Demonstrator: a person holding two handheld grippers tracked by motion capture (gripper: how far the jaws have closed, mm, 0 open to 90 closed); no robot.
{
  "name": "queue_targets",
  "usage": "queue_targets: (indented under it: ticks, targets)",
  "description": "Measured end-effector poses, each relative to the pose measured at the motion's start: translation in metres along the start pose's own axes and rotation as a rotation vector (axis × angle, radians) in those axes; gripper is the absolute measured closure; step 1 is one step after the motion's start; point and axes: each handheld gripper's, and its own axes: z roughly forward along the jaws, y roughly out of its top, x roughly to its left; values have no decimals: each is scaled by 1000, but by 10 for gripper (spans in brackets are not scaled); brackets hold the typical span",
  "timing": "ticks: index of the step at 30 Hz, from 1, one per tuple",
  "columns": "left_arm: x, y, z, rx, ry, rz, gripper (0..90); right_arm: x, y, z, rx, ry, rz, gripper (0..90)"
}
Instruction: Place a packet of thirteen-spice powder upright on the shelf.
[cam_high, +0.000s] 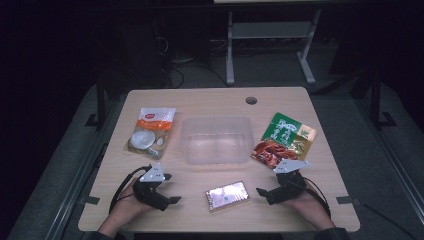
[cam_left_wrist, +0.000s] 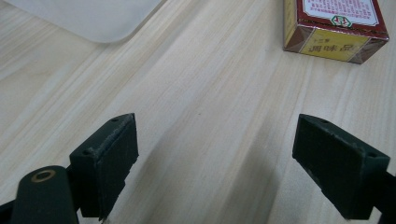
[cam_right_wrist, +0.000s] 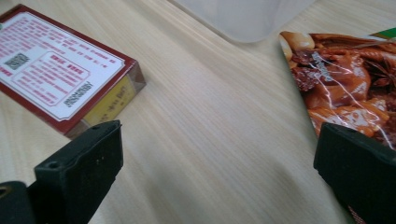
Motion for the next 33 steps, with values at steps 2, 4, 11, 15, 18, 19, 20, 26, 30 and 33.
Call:
queue_targets:
  ticks: [2,4,11,15,18,19,20,26,30,33]
  targets:
    - [0,0,-1,-1,-2,-1,137,0,0,-1,1,-1,-11,9]
    - [0,0,-3,-5,1,-8,137,2,1,-2,8,5,-19,45]
    - [1,-3,-9,-6,17,-20,138,9,6,-10,10,95,-46,222]
    - [1,-3,-9,1,17,-12,138,19,8,-13,-13,150,-106,394]
    - [-1,-3,-8,-1,16,-16,138,26,9,-15,-17,198,-136,557]
    - [-1,-2,-8,7,15,-9,138,29,10,-15,-12,223,-139,605]
    - [-1,-2,-8,-1,13,-16,138,31,10,-15,-6,242,-142,659]
    - [-2,-2,-7,10,9,-10,138,48,13,-6,22,345,-200,888]
    - [-3,-2,-7,9,9,-21,138,63,20,2,24,393,-235,894]
    - [-2,-2,-7,10,7,-16,139,69,24,9,33,401,-273,894]
